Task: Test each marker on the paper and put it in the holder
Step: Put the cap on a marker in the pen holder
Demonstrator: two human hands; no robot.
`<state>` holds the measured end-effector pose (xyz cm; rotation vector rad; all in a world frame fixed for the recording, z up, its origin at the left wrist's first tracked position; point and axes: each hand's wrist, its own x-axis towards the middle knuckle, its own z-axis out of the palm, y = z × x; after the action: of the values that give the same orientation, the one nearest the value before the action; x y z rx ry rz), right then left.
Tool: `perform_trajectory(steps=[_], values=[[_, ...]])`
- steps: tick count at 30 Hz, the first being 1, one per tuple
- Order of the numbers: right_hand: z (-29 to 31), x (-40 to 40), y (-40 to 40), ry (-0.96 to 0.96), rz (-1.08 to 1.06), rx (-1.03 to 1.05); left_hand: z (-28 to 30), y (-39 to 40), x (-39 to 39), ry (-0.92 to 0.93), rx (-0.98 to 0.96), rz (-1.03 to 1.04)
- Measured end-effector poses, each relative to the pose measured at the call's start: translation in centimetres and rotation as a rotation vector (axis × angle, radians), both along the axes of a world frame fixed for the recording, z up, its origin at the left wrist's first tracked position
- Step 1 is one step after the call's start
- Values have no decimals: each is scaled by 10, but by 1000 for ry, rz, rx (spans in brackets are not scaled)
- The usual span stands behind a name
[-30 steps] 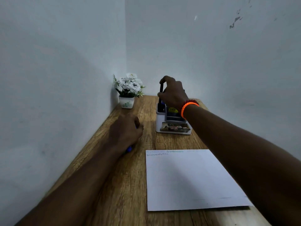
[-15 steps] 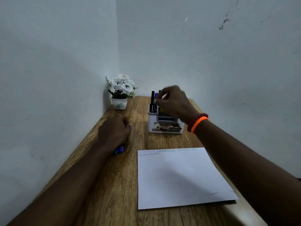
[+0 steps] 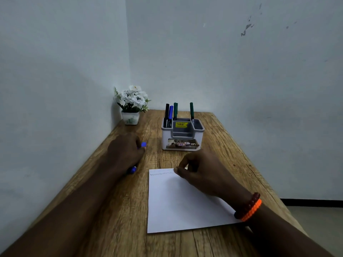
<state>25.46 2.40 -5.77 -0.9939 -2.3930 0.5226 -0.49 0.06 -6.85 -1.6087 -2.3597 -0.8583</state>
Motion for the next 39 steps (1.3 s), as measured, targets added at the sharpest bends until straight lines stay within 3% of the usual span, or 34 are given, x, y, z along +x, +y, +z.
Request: perform_trajectory(steps=[7, 11, 17, 21, 26, 31, 36, 39], values=[[0, -1, -2, 44, 1, -20, -3, 7, 4, 171, -15, 78], [0, 0, -2, 58, 0, -25, 1, 4, 8, 171, -57, 93], [-4, -3, 0, 227, -89, -21, 22, -8, 14, -164, 134, 35], [0, -6, -2, 415, -64, -265, 35, -18, 34, -486, 209, -263], [8, -10, -7, 532, 48, -524, 37, -23, 67, -771, 92, -637], [14, -13, -12, 707, 88, -807, 32, -21, 70, -835, 56, -736], [12, -7, -7, 647, 51, -666, 29, -17, 63, -795, 4, -759], [13, -4, -7, 619, 23, -615, 30, -15, 62, -913, 46, -722]])
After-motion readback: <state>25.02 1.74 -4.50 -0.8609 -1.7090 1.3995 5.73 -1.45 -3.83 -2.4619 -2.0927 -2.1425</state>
